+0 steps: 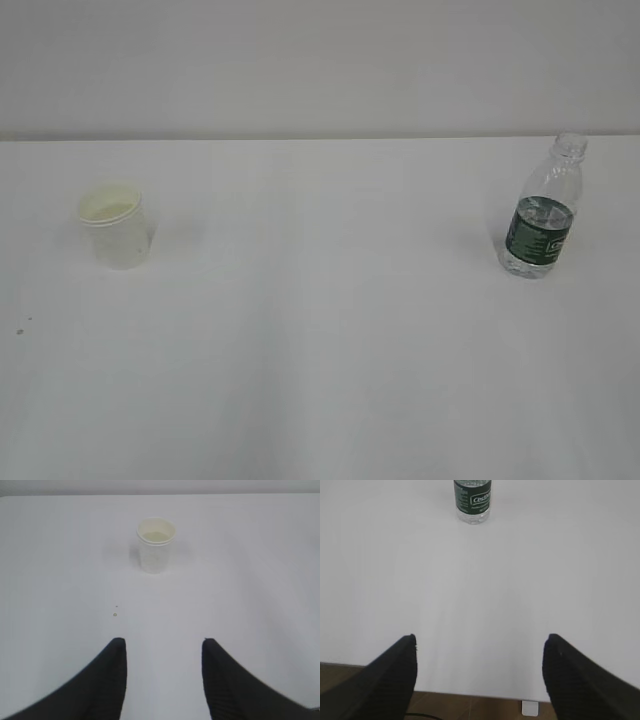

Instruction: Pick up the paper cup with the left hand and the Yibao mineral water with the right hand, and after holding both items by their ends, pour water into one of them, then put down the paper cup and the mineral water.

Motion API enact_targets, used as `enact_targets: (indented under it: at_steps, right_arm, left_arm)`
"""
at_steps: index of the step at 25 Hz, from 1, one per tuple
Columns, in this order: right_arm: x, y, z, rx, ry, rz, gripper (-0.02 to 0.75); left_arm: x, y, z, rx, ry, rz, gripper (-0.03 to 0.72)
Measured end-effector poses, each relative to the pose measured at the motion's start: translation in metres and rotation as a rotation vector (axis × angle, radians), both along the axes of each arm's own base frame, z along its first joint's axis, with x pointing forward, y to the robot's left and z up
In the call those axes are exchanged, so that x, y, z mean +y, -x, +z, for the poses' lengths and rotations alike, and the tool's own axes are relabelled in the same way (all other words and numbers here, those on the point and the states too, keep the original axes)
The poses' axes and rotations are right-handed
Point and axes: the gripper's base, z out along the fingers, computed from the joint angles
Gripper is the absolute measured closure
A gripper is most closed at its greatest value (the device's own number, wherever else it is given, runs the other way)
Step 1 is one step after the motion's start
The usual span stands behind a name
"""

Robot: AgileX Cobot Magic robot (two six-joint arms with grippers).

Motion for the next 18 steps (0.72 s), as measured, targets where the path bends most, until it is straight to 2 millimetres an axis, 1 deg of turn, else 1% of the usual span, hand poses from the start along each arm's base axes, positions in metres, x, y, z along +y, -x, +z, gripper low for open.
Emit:
enact_targets:
  at_steps: [7,12,18]
  right_arm:
    - [0.0,0.001,-0.001,0.017,-0.001,0.001,0.147]
    - [0.001,0.003,-0.003,0.046,-0.006,0.006,0.147]
    - [0.002,0.006,-0.007,0.094,-0.004,0.026,0.147]
  left_arm:
    - [0.0,0.008,0.005,0.024,-0.011,-0.012,0.33]
    - [0.0,0.01,0.005,0.05,-0.016,-0.017,0.33]
    - [0.0,0.016,0.002,0.126,-0.029,-0.029,0.33]
